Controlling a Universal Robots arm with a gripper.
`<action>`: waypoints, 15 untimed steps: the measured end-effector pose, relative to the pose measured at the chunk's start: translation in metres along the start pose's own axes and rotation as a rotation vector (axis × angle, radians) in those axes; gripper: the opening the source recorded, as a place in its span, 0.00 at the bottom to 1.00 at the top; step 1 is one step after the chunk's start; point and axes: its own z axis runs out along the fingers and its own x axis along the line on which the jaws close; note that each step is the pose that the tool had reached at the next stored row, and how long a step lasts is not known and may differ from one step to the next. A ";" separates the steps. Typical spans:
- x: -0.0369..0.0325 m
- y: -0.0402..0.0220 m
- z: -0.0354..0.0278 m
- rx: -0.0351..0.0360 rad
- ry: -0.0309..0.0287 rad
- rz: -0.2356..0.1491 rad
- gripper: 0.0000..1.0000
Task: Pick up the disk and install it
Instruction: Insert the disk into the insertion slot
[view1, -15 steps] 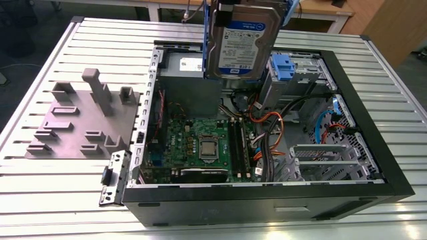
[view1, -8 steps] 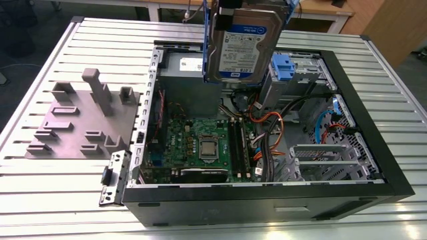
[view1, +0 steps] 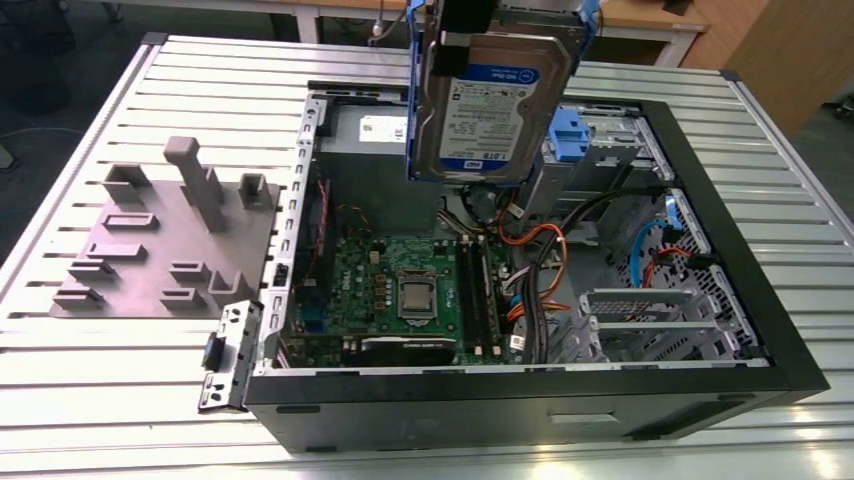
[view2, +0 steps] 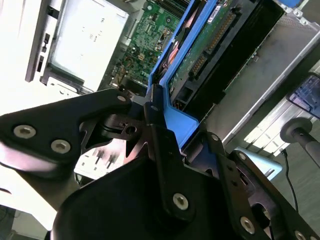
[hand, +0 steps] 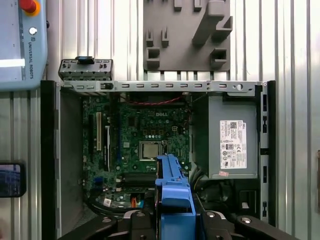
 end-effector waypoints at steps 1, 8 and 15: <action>0.0026 -0.0003 0.0000 0.0000 -0.0001 0.000 0.36; 0.0125 -0.0010 -0.0002 0.0001 -0.0001 0.000 0.36; 0.0129 -0.0010 -0.0002 0.0001 -0.0001 0.000 0.36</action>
